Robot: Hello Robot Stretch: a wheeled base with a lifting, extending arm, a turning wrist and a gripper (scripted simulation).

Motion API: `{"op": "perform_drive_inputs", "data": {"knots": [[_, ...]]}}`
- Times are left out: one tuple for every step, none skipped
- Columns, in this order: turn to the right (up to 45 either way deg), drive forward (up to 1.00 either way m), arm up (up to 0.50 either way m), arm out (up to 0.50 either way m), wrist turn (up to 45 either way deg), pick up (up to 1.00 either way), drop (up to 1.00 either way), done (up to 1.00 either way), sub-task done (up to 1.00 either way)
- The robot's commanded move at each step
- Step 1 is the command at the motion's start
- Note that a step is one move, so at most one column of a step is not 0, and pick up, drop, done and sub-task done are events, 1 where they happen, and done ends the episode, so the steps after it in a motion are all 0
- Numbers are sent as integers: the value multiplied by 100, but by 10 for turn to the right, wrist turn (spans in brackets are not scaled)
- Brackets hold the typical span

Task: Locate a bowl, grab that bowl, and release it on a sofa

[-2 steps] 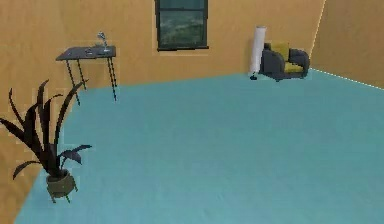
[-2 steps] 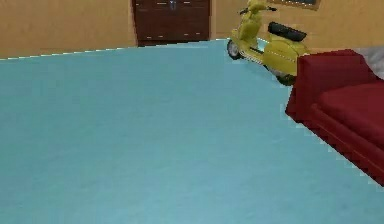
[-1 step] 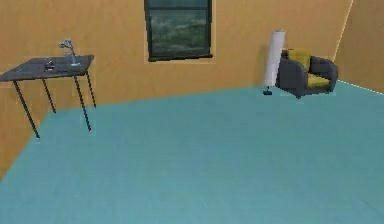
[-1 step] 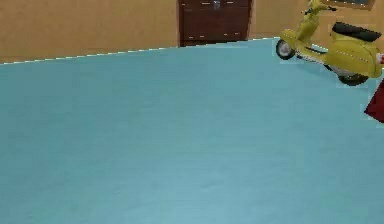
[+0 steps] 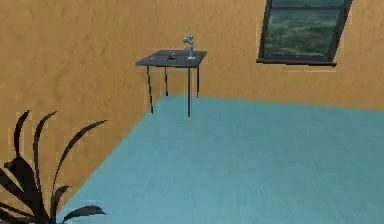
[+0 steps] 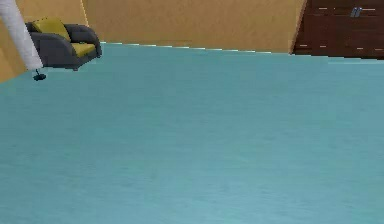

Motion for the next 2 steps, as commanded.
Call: {"op": "perform_drive_inputs", "data": {"knots": [[0,5,0,0,0,0,0,0,0],[120,0,0,0,0,0,0,0,0]]}}
